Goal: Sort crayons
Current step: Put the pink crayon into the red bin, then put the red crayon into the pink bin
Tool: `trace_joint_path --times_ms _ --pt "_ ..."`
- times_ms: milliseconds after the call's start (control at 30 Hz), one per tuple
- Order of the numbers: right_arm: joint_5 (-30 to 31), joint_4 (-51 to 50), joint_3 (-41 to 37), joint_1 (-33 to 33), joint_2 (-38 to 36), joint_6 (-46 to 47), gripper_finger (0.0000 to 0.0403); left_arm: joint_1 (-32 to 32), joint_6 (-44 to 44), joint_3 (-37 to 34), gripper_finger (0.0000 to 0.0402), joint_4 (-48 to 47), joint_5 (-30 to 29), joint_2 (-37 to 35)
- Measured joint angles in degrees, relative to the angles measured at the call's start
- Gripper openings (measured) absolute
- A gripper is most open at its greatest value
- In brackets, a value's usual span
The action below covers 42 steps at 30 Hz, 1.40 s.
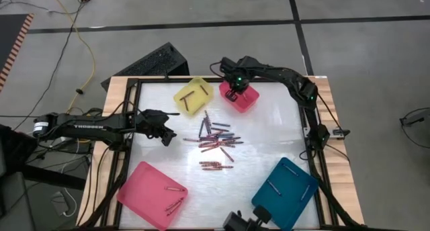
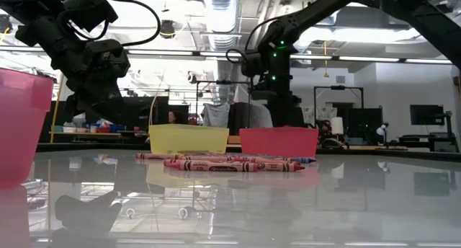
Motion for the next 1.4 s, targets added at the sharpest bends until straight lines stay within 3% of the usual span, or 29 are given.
trace_joint_path --times_ms 267,533,700,900,1033,1167,1400 --pt "-0.2 -0.2 0.3 -0.1 -0.4 -0.5 0.0104 0.0 0.3 0.0 0.0133 0.0 -0.1 0.0" --pt "-5.3 1.6 4.1 2.6 -8.5 -2.7 0.0117 0.0 0.5 0.0 0.0133 0.1 -1.3 0.0" --pt "-11.7 3.2 4.1 8.9 -15.1 -5.5 0.0117 0.0 0.5 0.0 0.0133 0.2 -1.7 0.0" --pt "-11.8 1.7 4.2 21.9 -18.3 -4.6 0.0117 0.0 0.5 0.0 0.0133 0.3 -1.7 0.0" --pt "-5.9 1.6 4.0 31.9 -17.8 2.4 0.0117 0.0 0.4 0.0 0.0133 0.7 -1.8 0.0" --pt "3.1 7.2 -2.2 40.1 -17.8 10.9 0.0117 0.0 0.0 0.0 0.0133 0.7 -1.8 0.0" --pt "9.3 12.3 -15.7 46.8 -18.4 30.6 0.0117 0.0 0.5 0.0 0.0133 1.1 -1.6 0.0"
